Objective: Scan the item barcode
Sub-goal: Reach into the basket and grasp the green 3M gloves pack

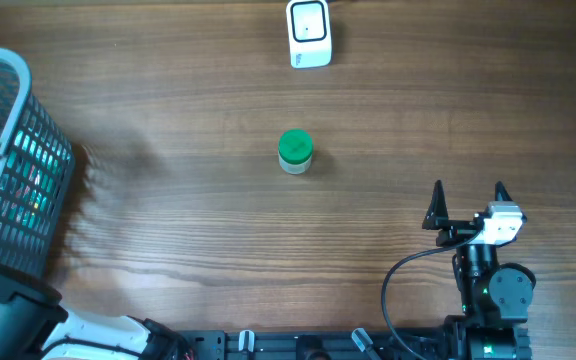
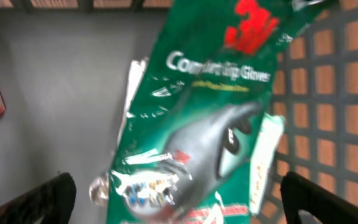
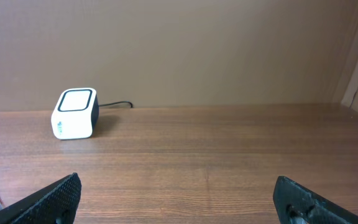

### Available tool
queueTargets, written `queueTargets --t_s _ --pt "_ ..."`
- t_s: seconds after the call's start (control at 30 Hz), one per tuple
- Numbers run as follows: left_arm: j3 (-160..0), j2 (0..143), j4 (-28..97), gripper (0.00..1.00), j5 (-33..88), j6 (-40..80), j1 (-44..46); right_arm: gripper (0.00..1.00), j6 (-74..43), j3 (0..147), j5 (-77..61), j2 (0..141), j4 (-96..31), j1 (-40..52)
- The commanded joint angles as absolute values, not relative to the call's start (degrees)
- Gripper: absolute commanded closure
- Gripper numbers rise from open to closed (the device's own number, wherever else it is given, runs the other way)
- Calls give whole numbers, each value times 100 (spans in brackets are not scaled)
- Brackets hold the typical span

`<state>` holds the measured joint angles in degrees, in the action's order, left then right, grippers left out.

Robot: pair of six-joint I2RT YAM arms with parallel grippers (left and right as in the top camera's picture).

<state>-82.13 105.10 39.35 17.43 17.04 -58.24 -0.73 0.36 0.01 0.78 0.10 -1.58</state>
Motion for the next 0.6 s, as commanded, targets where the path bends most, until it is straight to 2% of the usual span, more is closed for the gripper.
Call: queueTargets --t_s 0.0,0.17,0.4,0.57 --pt "-7813 10512 3409 0 1299 1671 -5802 0 -3 30 -49 43 36 -130" --pt "-7719 10643 2563 0 1258 1518 -5802 0 -3 30 -49 43 38 -130" --pt "-7719 11570 1726 0 1914 1363 -5732 0 -3 30 -49 43 36 -130" --pt "-7725 11596 1253 0 2270 976 -5581 0 -5 30 -49 43 38 -130"
